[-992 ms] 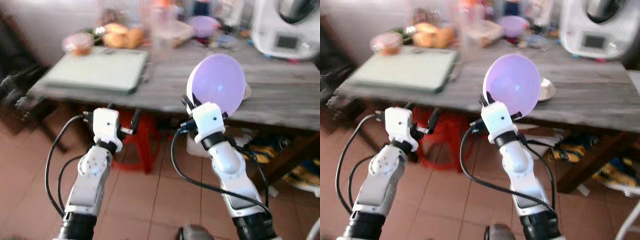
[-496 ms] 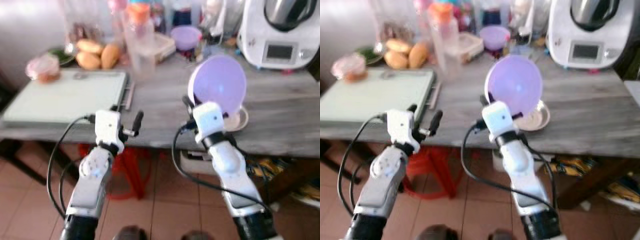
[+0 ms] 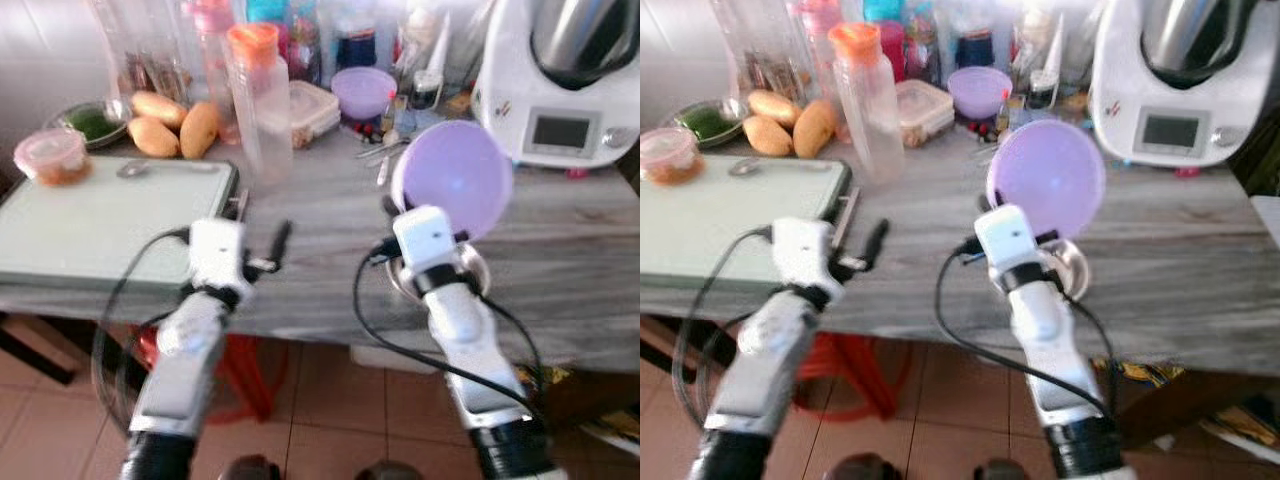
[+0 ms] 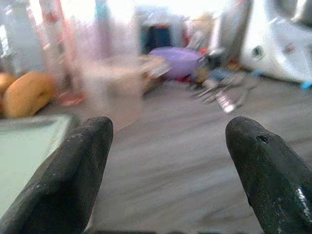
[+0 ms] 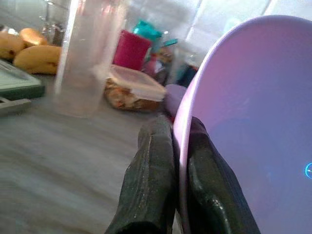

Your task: Setting the table

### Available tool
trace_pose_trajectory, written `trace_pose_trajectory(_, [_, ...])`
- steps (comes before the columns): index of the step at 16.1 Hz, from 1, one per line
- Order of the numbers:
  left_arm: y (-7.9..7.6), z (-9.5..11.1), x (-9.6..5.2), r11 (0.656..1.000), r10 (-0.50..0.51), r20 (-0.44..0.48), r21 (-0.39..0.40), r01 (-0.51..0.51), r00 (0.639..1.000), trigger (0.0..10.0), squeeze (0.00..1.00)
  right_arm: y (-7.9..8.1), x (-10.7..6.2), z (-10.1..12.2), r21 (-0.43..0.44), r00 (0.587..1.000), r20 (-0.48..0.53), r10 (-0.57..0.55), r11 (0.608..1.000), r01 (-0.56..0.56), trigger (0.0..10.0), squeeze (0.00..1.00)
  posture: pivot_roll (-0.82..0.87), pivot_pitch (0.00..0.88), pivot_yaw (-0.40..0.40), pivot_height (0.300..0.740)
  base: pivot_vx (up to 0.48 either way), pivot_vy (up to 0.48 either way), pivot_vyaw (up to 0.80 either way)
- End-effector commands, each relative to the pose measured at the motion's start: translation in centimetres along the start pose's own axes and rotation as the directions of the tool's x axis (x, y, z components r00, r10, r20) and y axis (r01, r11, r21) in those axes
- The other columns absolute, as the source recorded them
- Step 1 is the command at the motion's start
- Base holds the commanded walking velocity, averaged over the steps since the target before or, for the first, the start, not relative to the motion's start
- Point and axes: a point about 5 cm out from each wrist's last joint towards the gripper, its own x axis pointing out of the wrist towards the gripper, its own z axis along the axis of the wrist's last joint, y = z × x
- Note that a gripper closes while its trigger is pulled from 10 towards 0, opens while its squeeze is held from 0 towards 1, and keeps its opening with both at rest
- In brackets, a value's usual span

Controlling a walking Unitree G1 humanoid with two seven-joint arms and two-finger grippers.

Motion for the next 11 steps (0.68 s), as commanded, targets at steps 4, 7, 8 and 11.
trace_pose_trajectory(4, [0.1,0.2,-1.3,0.998,-0.062,-0.004,0.013,0.063,0.998,10.0,0.0,-1.2,1.3,0.0,-0.006,1.0,-0.006,0.016,1.0,-0.016,10.0,0.0,-0.03,0.0,0.041,0.74,0.0,0.0,-0.33])
trace_pose_trajectory(7, [0.5,0.3,-1.9,0.997,-0.075,-0.017,0.02,0.075,0.997,10.0,0.0,-1.6,3.0,-0.1,-0.026,0.994,-0.039,0.103,0.994,-0.104,10.0,0.0,-0.02,0.0,0.041,0.74,0.0,0.0,0.0])
trace_pose_trajectory(8, [0.5,0.3,-2.0,0.997,-0.075,-0.02,0.02,0.075,0.997,10.0,0.0,-1.4,3.2,-0.2,-0.026,0.991,-0.043,0.13,0.991,-0.132,10.0,0.0,-0.01,0.0,0.039,0.74,0.0,0.0,0.0])
trace_pose_trajectory(11, [0.5,0.4,-2.1,0.997,-0.075,-0.027,0.017,0.075,0.997,10.0,0.0,0.2,3.8,-0.2,-0.012,0.947,-0.068,0.314,0.949,-0.316,10.0,0.0,0.0,0.0,0.035,0.74,0.0,0.0,0.0])
